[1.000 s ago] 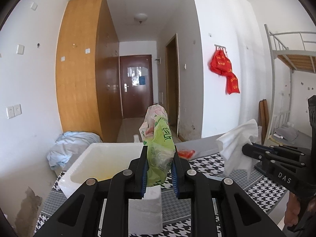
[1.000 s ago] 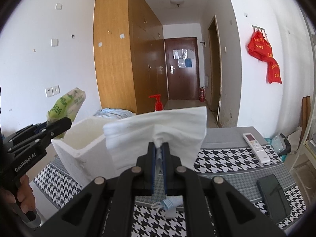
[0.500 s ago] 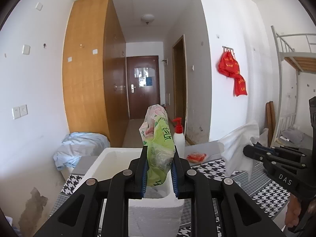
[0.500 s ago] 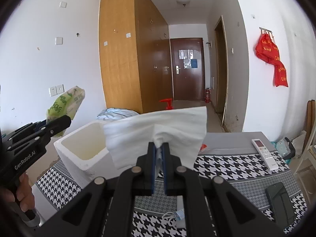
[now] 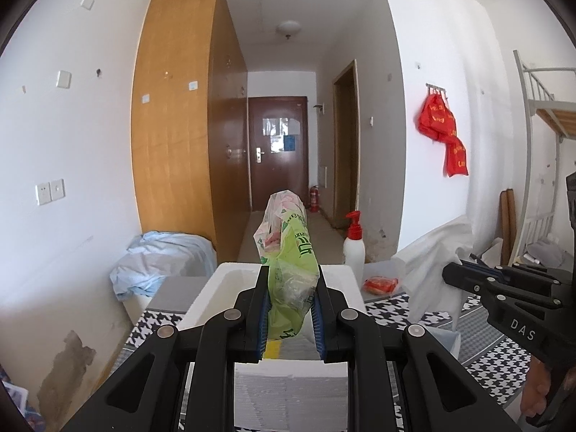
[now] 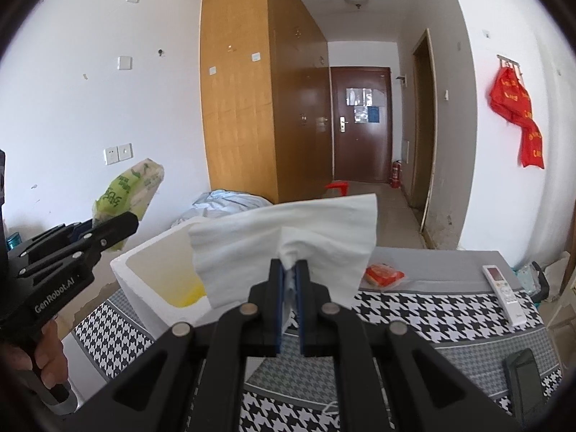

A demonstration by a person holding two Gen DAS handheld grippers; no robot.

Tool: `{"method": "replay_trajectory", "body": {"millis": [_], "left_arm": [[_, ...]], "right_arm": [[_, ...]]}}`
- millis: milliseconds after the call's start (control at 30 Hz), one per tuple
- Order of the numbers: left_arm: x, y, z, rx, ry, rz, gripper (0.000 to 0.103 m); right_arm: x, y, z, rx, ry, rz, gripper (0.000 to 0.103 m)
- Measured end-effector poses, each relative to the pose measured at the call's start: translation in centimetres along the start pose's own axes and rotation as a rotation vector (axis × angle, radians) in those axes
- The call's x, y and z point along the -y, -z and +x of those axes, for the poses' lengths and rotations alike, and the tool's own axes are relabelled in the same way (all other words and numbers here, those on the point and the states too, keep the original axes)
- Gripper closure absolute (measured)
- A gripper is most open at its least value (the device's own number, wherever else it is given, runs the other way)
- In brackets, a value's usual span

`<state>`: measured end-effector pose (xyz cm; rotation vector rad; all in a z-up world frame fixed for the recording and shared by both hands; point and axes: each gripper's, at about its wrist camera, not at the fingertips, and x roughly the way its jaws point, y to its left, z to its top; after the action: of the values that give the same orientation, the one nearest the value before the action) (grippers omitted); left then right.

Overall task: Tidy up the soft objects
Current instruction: 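Carry both items over the white foam box and release the tissues with the right tool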

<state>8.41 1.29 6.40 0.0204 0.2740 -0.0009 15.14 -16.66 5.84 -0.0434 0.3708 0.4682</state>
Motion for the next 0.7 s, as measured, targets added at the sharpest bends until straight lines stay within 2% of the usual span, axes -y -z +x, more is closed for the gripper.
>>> {"method": "replay_trajectory", "body": {"millis": [700], "left_arm": [[-3.8,0.0,-0.7,-0.003,-0.079,-0.029,0.082]], "right_arm": [[-3.9,-1.3,2.6,-0.038,-0.054,-0.054,0.094]]}}
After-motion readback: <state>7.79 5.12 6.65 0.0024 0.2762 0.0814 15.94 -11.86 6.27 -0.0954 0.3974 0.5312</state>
